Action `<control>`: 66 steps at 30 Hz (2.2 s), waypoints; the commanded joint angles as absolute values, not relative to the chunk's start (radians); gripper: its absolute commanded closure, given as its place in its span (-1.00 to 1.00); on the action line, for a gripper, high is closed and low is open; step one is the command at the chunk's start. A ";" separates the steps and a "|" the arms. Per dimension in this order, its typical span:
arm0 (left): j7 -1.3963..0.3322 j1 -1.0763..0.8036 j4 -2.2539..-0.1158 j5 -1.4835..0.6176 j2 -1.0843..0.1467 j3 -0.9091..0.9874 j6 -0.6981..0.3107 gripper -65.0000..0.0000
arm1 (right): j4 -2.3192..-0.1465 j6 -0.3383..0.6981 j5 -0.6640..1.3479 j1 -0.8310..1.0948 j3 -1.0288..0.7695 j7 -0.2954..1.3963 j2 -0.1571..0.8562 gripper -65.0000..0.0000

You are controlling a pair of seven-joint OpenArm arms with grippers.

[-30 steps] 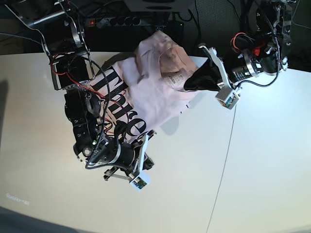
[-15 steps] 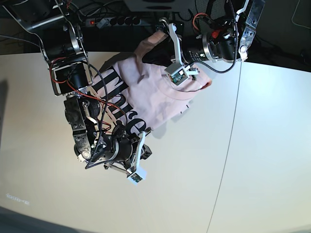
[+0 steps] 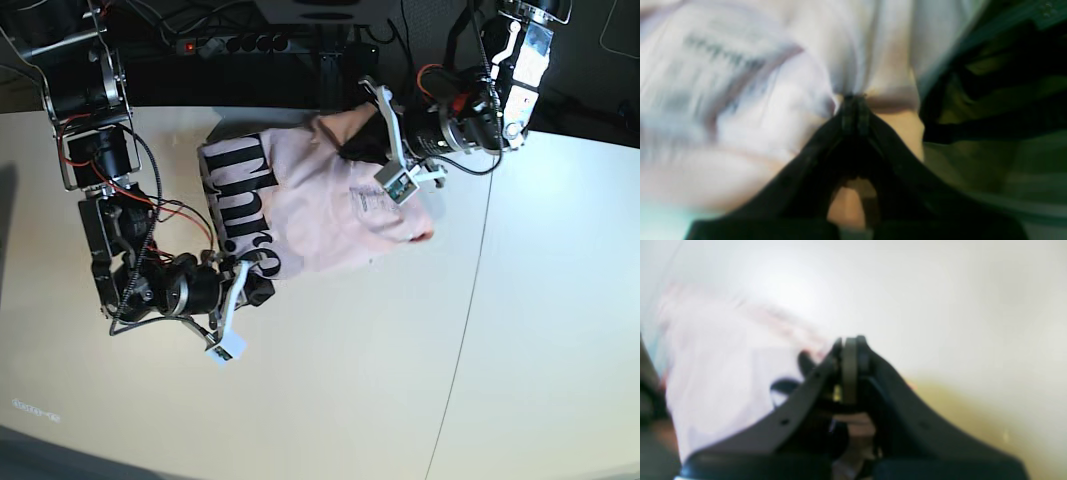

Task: Fold the T-shirt properly
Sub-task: 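Lower the folded shirt onto the table with both grippers and release, then press the folded shirt's side with the left gripper to square it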

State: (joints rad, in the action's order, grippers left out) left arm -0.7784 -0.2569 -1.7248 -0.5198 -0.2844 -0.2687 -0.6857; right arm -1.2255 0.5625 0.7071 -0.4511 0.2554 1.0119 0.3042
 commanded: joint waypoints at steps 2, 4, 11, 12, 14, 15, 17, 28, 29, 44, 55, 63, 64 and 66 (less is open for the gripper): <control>-0.759 -0.214 -1.731 -0.529 -0.314 -0.244 -0.698 1.00 | -1.243 0.590 0.757 -0.453 0.251 1.004 0.341 1.00; -0.749 -0.172 -1.712 -0.529 -0.340 -0.242 -0.698 1.00 | -1.246 0.591 0.776 -0.432 0.251 1.010 0.368 1.00; -0.698 -0.014 -1.505 -0.530 -0.363 -0.242 -0.698 1.00 | -1.364 0.591 0.827 -0.316 0.250 1.042 0.446 1.00; -0.686 0.011 -1.474 -0.530 -0.363 -0.242 -0.698 1.00 | -1.391 0.591 0.827 -0.297 0.250 1.044 0.456 1.00; -0.669 0.064 -1.422 -0.530 -0.362 -0.242 -0.698 1.00 | -1.448 0.591 0.826 -0.260 0.248 1.050 0.476 1.00; -0.665 0.089 -1.402 -0.530 -0.359 -0.242 -0.698 1.00 | -1.476 0.591 0.826 -0.241 0.248 1.052 0.486 1.00; -0.662 0.130 -1.376 -0.530 -0.351 -0.243 -0.698 1.00 | -1.532 0.591 0.816 -0.200 0.247 1.052 0.502 1.00; -0.659 0.234 -1.262 -0.530 -0.227 -0.243 -0.696 1.00 | -1.709 0.591 0.785 -0.014 0.224 1.055 0.495 1.00; -0.660 0.239 -1.252 -0.530 -0.218 -0.243 -0.696 1.00 | -1.716 0.591 0.785 -0.004 0.224 1.054 0.495 1.00; -0.911 0.208 -1.319 -0.880 -0.397 -0.035 -0.694 1.00 | -1.721 0.588 0.702 0.006 -0.087 0.992 0.504 1.00; -0.847 -0.043 -1.395 -0.861 -0.432 0.000 -0.698 1.00 | -1.585 0.588 0.680 0.007 -0.126 0.965 0.503 1.00; -0.778 -0.061 -1.394 -0.686 -0.343 -0.001 -0.698 1.00 | -1.561 0.589 0.699 0.009 -0.126 0.968 0.501 1.00; -0.778 -0.061 -1.394 -0.670 -0.331 -0.001 -0.698 1.00 | -1.561 0.588 0.700 0.009 -0.126 0.969 0.501 1.00; -0.778 -0.061 -1.394 -0.651 -0.309 -0.001 -0.698 1.00 | -1.561 0.588 0.699 0.009 -0.126 0.970 0.501 1.00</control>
State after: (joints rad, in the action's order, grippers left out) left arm -0.7567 -0.0666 -1.3861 -0.6796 -0.3008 -0.0006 -0.6926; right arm -1.5478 0.5648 0.6842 0.0223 -0.1173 0.9852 0.4843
